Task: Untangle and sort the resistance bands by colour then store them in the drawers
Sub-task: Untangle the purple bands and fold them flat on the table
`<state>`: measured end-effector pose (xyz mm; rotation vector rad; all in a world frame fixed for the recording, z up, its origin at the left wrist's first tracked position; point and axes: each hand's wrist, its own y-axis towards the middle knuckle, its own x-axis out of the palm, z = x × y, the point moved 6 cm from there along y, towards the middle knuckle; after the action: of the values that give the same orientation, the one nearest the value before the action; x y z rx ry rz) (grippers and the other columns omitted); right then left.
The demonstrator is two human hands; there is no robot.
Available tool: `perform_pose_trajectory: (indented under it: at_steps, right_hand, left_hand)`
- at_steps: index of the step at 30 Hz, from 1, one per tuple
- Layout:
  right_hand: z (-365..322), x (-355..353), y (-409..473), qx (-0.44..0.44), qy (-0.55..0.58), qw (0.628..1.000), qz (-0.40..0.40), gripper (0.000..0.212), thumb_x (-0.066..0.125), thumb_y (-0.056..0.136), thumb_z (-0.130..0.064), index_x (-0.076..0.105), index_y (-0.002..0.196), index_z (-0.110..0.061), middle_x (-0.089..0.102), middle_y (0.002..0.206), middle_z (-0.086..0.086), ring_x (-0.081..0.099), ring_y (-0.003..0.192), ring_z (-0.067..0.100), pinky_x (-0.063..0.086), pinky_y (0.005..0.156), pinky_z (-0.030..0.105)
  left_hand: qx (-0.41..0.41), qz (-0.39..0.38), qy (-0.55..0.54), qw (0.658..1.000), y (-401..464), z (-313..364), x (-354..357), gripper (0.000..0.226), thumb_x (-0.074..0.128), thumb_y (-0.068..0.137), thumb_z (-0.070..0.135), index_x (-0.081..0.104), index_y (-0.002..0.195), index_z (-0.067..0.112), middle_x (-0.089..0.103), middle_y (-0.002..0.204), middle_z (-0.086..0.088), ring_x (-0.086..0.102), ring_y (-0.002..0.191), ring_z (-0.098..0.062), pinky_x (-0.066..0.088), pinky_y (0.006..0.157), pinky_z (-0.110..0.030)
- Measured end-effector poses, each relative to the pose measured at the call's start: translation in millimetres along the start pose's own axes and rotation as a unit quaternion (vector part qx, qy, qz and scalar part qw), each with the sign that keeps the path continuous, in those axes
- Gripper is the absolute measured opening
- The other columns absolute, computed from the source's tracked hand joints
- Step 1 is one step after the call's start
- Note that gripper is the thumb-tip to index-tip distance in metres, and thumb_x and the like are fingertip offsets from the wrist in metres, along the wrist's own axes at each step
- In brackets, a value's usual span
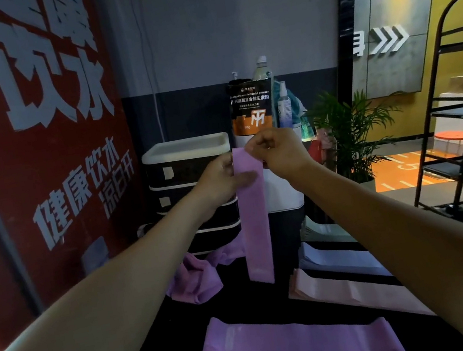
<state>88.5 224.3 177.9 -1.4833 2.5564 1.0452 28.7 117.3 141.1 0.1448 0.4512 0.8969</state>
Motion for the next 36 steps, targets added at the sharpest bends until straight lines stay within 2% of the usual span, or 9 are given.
perform_pose_trajectory:
  at_steps: [6,10,15,17,22,27,29,33,36]
  right_hand:
    - [20,-33,-5,0.072,0.039,0.993,0.089,0.028,0.054,0.091,-0.005,0.062,0.068,-0.019,0.061,0.078,0.002,0.06,0.086,0.024,0.054,0.087,0.042]
    - [41,-61,-21,0.132,0.021,0.98,0.15,0.022,0.047,0.093,-0.007,0.06,0.076,-0.007,0.056,0.077,0.011,0.05,0.068,0.021,0.043,0.059,0.03]
    - [68,-92,-45,0.198,0.043,0.954,0.221,0.012,0.05,0.095,-0.013,0.061,0.091,-0.01,0.058,0.076,0.005,0.053,0.06,0.017,0.048,0.055,0.029]
    - [82,-105,-57,0.226,0.031,0.943,0.243,0.012,0.05,0.094,-0.014,0.062,0.093,-0.01,0.057,0.072,0.003,0.055,0.061,0.018,0.052,0.064,0.035]
    - [111,-126,-94,0.274,0.036,0.916,0.291,0.013,0.052,0.092,-0.01,0.061,0.083,-0.01,0.063,0.083,0.01,0.064,0.086,0.029,0.054,0.087,0.044]
    - [135,-126,-135,0.318,0.052,0.898,0.301,0.017,0.054,0.091,-0.01,0.056,0.075,-0.01,0.059,0.078,0.01,0.06,0.091,0.031,0.05,0.091,0.045]
    - [139,-122,-150,0.321,0.043,0.899,0.294,0.013,0.052,0.091,-0.005,0.059,0.08,-0.003,0.053,0.069,0.008,0.056,0.082,0.028,0.05,0.086,0.041]
    - [148,-111,-185,0.347,-0.007,0.9,0.265,0.031,0.054,0.084,0.0,0.05,0.054,-0.01,0.047,0.055,0.008,0.046,0.057,0.02,0.042,0.059,0.031]
    - [155,-102,-214,0.359,-0.056,0.901,0.238,0.033,0.053,0.081,0.0,0.046,0.05,-0.01,0.044,0.053,0.006,0.043,0.054,0.02,0.034,0.046,0.019]
  left_hand:
    - [-0.017,-0.06,0.05,0.997,-15,-31,22,0.022,0.068,0.082,0.007,0.062,0.103,0.008,0.066,0.1,-0.013,0.062,0.091,-0.021,0.053,0.081,-0.03]
    - [-0.039,-0.137,0.114,0.983,-31,-56,34,0.012,0.072,0.08,0.015,0.063,0.088,0.015,0.063,0.078,0.006,0.056,0.068,-0.003,0.044,0.063,-0.013]
    - [-0.104,-0.168,0.246,0.949,-55,-92,24,0.034,0.076,0.073,0.04,0.069,0.091,0.013,0.069,0.086,-0.002,0.06,0.078,-0.014,0.048,0.073,-0.027]
    - [-0.128,-0.174,0.27,0.938,-64,-101,15,0.025,0.073,0.078,0.036,0.065,0.08,0.013,0.061,0.075,-0.001,0.053,0.068,-0.011,0.041,0.063,-0.022]
    - [-0.191,-0.111,0.226,0.949,-84,-119,-12,0.017,0.069,0.084,0.024,0.061,0.071,0.016,0.057,0.061,0.004,0.052,0.058,-0.007,0.041,0.057,-0.019]
    - [-0.28,-0.011,-0.04,0.959,-105,-143,-17,0.008,0.062,0.087,0.007,0.061,0.088,0.015,0.065,0.079,-0.002,0.064,0.075,-0.014,0.05,0.078,-0.033]
    - [-0.281,0.015,-0.094,0.955,-111,-146,-10,0.014,0.056,0.09,0.002,0.059,0.085,0.014,0.064,0.085,-0.007,0.062,0.087,-0.023,0.049,0.09,-0.038]
    - [-0.264,0.095,-0.065,0.958,-118,-158,-11,0.018,0.048,0.092,-0.001,0.058,0.084,0.01,0.058,0.079,-0.009,0.057,0.075,-0.021,0.049,0.082,-0.035]
    - [-0.225,0.141,0.106,0.958,-123,-163,-19,0.011,0.052,0.088,0.003,0.062,0.089,-0.001,0.062,0.085,-0.017,0.061,0.085,-0.032,0.047,0.075,-0.036]
